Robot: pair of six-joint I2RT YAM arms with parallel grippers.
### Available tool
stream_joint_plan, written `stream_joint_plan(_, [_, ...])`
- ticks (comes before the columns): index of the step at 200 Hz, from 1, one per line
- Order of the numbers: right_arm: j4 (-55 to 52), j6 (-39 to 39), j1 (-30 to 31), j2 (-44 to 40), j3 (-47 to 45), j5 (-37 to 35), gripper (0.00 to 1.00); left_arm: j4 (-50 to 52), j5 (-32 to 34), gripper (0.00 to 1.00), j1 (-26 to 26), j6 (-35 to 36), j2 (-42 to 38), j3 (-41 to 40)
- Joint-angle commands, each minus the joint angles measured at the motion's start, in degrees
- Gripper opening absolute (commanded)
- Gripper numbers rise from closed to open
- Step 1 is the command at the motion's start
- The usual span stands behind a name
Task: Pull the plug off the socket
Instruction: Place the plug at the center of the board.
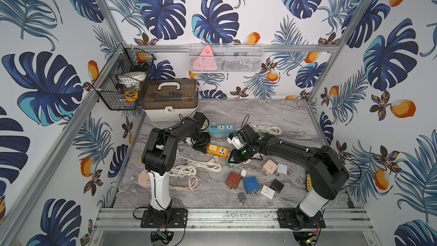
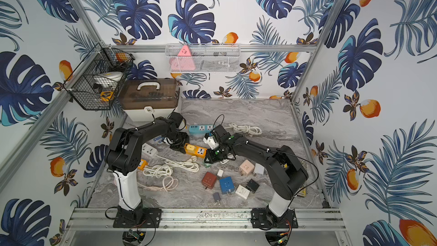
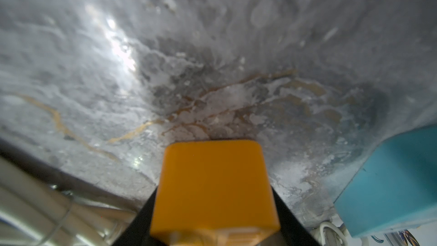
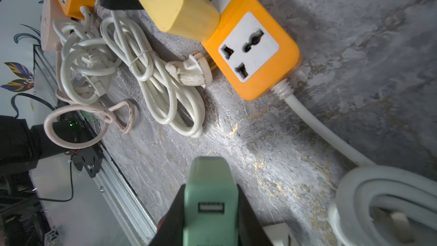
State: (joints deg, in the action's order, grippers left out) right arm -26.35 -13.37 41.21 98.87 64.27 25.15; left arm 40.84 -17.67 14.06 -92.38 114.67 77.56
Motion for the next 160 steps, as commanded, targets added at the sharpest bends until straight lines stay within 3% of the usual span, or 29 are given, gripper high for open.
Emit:
stream_joint_plan(1, [2.0,-3.6,-0.2,1.9,0.5,3.2,0.11,-3.0,3.7,0.0,-0.2,1.4,1.1,-1.0])
stream_joint_plan(87, [7.5,-5.6,-3.4,6.0,-3.1,4.7,0.24,-3.7,3.6,0.0,0.1,1.1,0.7,-2.0])
stream_joint_plan(129, [6.3,-5.0,-4.2,6.3,-3.5,2.6,0.52,-3.3,3.7,0.0,0.2,1.0,0.7,-1.6])
stream_joint_plan(160, [4.7,-3.9,-4.3,3.7,-3.7,-0.1,0.64,-3.1,3.7,0.0,0.3,1.1,0.9,-1.3])
